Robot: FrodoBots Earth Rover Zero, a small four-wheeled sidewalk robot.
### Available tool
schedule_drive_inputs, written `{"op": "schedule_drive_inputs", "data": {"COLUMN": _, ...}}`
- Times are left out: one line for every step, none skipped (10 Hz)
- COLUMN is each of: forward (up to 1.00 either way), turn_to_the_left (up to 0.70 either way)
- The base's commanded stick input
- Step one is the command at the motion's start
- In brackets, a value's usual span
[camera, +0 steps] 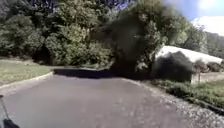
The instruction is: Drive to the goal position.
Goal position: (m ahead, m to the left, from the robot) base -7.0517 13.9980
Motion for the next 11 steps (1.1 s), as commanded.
{"op": "schedule_drive_inputs", "data": {"forward": 1.00, "turn_to_the_left": 0.00}}
{"op": "schedule_drive_inputs", "data": {"forward": 1.00, "turn_to_the_left": 0.00}}
{"op": "schedule_drive_inputs", "data": {"forward": 1.00, "turn_to_the_left": 0.00}}
{"op": "schedule_drive_inputs", "data": {"forward": 1.00, "turn_to_the_left": 0.02}}
{"op": "schedule_drive_inputs", "data": {"forward": 1.00, "turn_to_the_left": 0.04}}
{"op": "schedule_drive_inputs", "data": {"forward": 1.00, "turn_to_the_left": 0.38}}
{"op": "schedule_drive_inputs", "data": {"forward": 1.00, "turn_to_the_left": 0.36}}
{"op": "schedule_drive_inputs", "data": {"forward": 1.00, "turn_to_the_left": 0.00}}
{"op": "schedule_drive_inputs", "data": {"forward": 1.00, "turn_to_the_left": 0.00}}
{"op": "schedule_drive_inputs", "data": {"forward": 1.00, "turn_to_the_left": 0.00}}
{"op": "schedule_drive_inputs", "data": {"forward": 1.00, "turn_to_the_left": 0.00}}
